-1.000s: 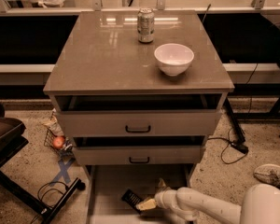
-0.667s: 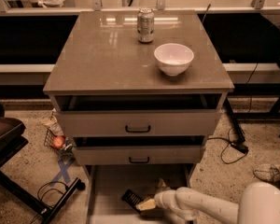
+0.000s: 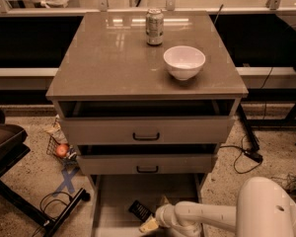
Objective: Pick rxbar chocolate from bottom drawer and place on counter
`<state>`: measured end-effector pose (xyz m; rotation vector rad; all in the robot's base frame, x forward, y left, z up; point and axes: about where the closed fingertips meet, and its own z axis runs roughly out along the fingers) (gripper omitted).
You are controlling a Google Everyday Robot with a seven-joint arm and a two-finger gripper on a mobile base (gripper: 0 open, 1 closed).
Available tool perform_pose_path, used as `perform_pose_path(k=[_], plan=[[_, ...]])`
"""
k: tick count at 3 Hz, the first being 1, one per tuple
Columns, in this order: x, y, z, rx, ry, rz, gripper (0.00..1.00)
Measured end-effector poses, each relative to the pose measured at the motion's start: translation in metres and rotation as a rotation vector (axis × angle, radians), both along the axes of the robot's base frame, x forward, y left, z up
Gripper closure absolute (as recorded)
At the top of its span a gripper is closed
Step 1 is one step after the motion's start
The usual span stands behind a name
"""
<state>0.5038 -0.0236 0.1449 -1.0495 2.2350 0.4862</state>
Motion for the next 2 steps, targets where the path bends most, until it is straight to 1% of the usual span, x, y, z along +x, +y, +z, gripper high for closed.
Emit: perform_pose_path(k=[1,2], plan=[[0.001,0.004,-0.002,0.002,0.001,0.006,0.00],[0.005,0.019,-0.009,0.011,0.002,0.024,0.00]])
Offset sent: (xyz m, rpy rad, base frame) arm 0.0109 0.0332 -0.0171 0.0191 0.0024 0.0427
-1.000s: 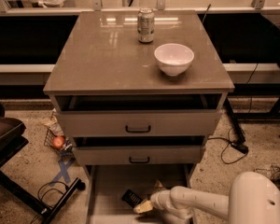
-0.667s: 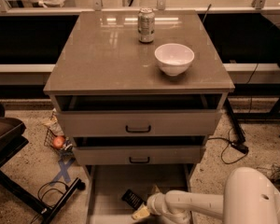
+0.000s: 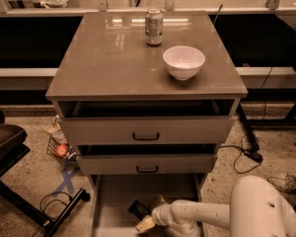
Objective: Pick rxbar chocolate from bottom drawer and place on counter
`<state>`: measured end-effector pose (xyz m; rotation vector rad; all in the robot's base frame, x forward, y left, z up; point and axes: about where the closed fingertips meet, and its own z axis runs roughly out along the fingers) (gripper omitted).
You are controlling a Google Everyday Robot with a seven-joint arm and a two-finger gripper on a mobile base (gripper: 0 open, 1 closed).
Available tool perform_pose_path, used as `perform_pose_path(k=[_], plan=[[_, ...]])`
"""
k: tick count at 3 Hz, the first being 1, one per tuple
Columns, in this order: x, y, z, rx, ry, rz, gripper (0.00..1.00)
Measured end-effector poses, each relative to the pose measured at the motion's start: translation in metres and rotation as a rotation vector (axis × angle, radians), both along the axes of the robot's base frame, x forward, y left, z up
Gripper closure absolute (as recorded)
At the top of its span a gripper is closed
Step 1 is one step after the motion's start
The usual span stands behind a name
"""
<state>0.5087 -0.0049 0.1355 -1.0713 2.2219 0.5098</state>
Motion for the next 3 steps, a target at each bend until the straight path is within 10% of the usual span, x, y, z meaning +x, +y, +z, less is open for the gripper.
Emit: perform_pose_path(k=[3], plan=[[0.001,0.029,-0.028,-0.034,0.027,0.039,0.03]])
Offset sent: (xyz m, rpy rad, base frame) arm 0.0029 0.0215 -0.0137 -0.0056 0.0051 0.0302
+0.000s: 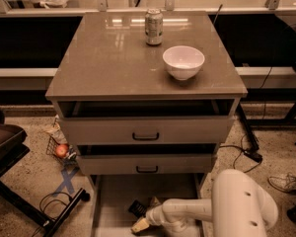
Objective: Pick rxbar chocolate from bottom drawer and place on counter
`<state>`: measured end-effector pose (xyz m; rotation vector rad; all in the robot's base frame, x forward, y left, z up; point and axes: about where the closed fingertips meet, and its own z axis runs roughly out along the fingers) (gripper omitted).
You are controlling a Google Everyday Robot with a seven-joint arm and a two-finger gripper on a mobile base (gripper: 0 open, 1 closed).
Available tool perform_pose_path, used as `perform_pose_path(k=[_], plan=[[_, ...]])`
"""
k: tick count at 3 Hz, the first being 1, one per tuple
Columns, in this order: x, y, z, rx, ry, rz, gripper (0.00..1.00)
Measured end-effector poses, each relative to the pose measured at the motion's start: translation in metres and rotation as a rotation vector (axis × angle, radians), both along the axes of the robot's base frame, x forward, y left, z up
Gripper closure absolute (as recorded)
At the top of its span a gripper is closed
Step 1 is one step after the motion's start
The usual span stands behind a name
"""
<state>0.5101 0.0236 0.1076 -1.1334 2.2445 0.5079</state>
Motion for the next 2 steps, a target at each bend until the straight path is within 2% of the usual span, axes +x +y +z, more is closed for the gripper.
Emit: perform_pose_path(k=[1,2], plan=[[-0.0033,-0.0002,-0.0172,-0.061,0.024,-0.003,0.25],[-0.0035,-0.0002,-0.0123,-0.063,0.025,-0.003,0.49]])
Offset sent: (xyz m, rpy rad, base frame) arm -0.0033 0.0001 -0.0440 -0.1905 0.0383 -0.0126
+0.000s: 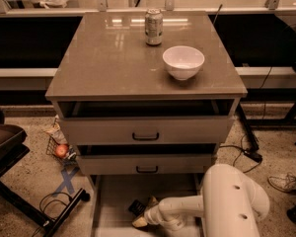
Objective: Pick rxbar chocolate from bottom drawer and place on counter
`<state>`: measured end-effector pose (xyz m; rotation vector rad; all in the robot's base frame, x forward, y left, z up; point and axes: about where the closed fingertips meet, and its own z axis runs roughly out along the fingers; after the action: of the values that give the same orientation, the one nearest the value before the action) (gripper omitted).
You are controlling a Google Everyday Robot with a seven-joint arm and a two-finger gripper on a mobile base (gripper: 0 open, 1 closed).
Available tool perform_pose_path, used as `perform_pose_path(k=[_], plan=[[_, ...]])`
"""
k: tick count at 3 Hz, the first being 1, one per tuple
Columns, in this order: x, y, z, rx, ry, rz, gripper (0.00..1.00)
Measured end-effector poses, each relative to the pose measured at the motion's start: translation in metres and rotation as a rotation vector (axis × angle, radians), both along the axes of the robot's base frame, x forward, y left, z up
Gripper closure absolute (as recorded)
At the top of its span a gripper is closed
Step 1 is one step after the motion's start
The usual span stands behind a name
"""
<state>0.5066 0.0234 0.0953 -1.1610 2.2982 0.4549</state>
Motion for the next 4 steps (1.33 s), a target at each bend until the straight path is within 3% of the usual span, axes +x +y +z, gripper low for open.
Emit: perform_pose_path(k=[1,2,3,4], plan=[[0.000,0.000,0.011,0.000,0.000,0.001,0.80],[0.000,0.000,0.015,0.000,0.000,0.001,1.00],[0.000,0.000,0.015,0.000,0.000,0.001,1.00],[-0.004,-0.014,0.053,0.047,-0.018,0.028,1.00]])
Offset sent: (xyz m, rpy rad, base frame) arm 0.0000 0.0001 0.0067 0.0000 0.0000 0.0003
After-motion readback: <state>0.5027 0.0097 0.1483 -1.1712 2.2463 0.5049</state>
